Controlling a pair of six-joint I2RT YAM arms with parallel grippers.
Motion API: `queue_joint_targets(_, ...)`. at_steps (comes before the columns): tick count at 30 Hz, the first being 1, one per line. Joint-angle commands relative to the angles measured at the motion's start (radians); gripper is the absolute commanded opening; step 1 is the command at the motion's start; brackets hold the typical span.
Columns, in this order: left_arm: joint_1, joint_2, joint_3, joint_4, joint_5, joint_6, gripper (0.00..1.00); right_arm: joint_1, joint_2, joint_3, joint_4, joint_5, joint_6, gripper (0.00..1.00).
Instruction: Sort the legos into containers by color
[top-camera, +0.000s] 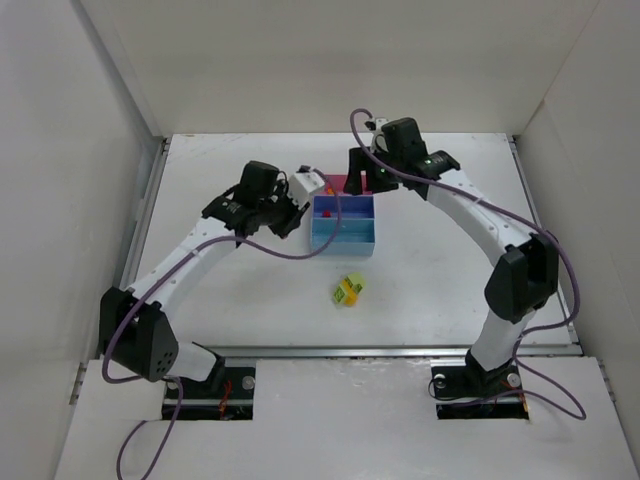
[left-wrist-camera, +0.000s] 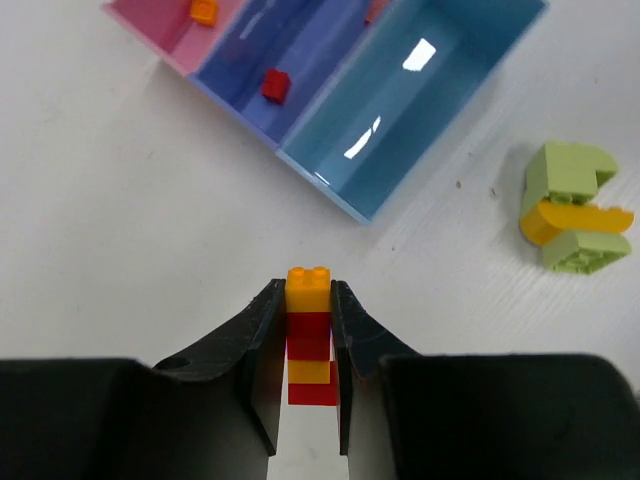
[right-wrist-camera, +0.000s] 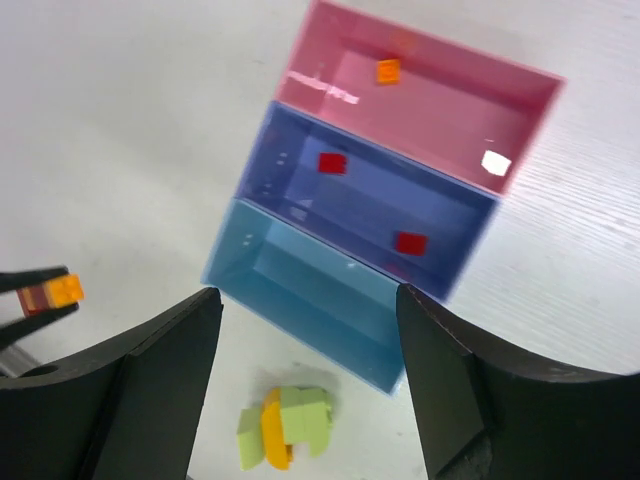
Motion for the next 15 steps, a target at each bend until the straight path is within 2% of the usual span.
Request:
queue_joint_targets(1, -0.018, -0.033, -0.114, -0.115, 0.027, 0.161, 0.0, -0.029, -0.083, -0.04, -0.008, 0.074, -0.026, 0.76)
queue_joint_targets(2, -0.029, -0.044, -0.206, -0.115, 0.027, 0.181, 0.0, -0.029, -0.092, -0.062, -0.008, 0.086, -0.026, 0.76)
queue_joint_targets(6, -0.087, -0.056, -0.322, -0.023, 0.0, 0.206, 0.0, -0.029, -0.118, -0.082, -0.008, 0.097, -0.026, 0.76)
queue_joint_targets(13, -0.106, 0.032, -0.422, 0.105, -0.055, 0.197, 0.01, -0.029, -0.138, -0.091, 0.01, 0.097, -0.016, 0.76)
queue_joint_targets(15, -0.106, 0.058, -0.422, 0.137, -0.055, 0.186, 0.05, -0.029, -0.149, -0.103, 0.01, 0.106, -0.016, 0.76)
